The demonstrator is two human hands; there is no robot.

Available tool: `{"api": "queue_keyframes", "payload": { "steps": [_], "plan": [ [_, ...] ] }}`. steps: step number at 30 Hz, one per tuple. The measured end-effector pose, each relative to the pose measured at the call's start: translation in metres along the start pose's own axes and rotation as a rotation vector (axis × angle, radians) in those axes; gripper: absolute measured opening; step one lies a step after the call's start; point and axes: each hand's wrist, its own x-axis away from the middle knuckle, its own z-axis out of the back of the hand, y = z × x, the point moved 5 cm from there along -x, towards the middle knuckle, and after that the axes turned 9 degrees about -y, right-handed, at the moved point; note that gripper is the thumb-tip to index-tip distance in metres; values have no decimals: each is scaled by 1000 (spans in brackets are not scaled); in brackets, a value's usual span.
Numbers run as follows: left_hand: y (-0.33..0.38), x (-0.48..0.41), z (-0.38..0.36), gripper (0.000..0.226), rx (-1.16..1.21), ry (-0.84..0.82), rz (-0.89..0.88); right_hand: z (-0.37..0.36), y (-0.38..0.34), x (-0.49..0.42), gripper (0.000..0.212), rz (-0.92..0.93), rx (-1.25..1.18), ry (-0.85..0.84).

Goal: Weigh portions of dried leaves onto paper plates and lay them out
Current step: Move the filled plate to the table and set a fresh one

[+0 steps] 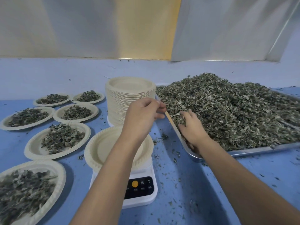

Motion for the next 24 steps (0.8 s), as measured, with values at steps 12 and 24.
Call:
{"api": "queue_keyframes", "payload": {
  "steps": [12, 24],
  "plan": [
    [-1, 4, 5, 27, -47, 13, 18, 4, 18, 7, 53, -381, 308, 29],
    [-3, 6, 6, 28, 30, 22, 59, -2, 10, -2, 48, -110, 108, -14]
  ]
}}
